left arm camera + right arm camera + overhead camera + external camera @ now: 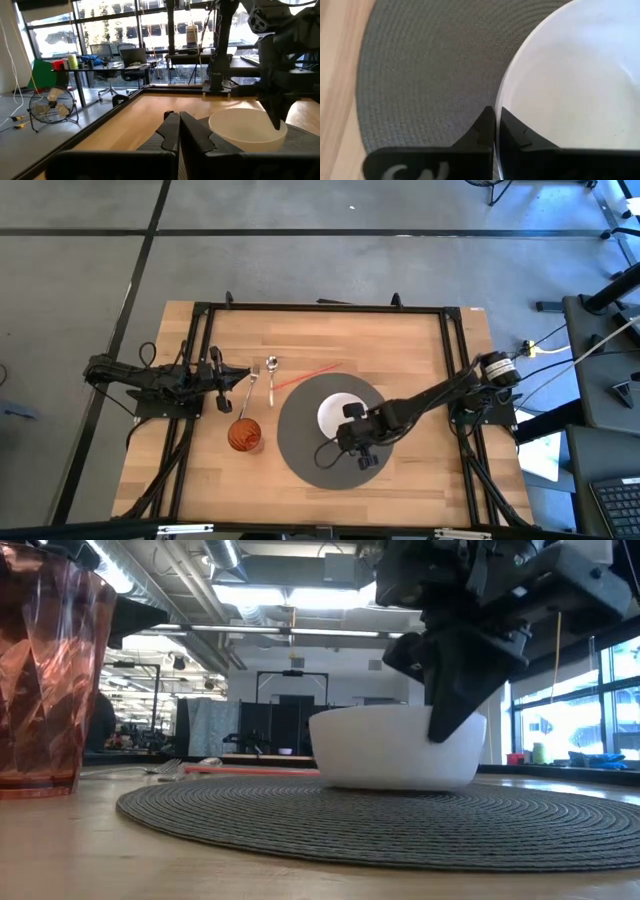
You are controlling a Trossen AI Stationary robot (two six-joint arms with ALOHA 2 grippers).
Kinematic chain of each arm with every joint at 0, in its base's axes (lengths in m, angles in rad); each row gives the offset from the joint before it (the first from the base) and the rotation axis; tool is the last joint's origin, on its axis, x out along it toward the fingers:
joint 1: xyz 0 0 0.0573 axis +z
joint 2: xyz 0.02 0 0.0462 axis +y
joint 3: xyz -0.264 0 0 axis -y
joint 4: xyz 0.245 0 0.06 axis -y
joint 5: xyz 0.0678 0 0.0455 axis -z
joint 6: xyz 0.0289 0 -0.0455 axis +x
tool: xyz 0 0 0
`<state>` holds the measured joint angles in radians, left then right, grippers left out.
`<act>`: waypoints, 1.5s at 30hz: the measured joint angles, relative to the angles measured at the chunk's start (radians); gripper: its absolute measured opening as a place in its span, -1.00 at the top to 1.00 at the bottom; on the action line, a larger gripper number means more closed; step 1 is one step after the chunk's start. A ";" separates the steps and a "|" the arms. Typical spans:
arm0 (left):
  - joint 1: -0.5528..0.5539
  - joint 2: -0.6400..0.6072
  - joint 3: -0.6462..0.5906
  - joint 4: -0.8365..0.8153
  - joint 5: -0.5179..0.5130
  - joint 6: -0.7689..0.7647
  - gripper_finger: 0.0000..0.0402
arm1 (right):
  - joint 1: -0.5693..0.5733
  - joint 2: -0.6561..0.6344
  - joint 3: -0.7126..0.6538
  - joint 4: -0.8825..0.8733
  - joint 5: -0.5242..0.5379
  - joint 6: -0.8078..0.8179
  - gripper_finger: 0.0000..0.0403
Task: Pick & Place Utensil
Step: Put the white bowl on the gray mat, then put the orange cup on the gray mat to the top right of the white bowl
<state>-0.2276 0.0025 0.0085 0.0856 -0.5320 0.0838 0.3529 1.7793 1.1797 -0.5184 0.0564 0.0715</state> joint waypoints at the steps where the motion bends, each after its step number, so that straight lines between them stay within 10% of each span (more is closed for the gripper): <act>1: 0.000 0.000 0.000 0.000 0.000 0.006 0.98 | 0.002 0.001 0.000 -0.003 0.000 0.004 0.98; 19: 0.000 0.000 0.000 0.000 0.001 0.008 0.98 | 0.001 -0.011 0.013 0.026 -0.166 -0.010 0.20; 25: 0.000 0.000 0.000 0.000 0.001 0.008 0.98 | -0.012 -0.226 -0.027 0.174 -0.116 -0.109 0.06; 37: 0.000 0.000 0.000 0.000 0.001 0.008 0.98 | -0.202 -0.880 -0.689 0.981 -0.083 0.010 0.93; 45: 0.000 0.000 0.000 0.000 0.002 0.008 0.98 | -0.261 -1.126 -0.966 1.089 -0.087 -0.036 0.98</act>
<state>-0.2274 0.0025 0.0084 0.0856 -0.5304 0.0921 0.0921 0.6534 0.2134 0.5706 -0.0308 0.0354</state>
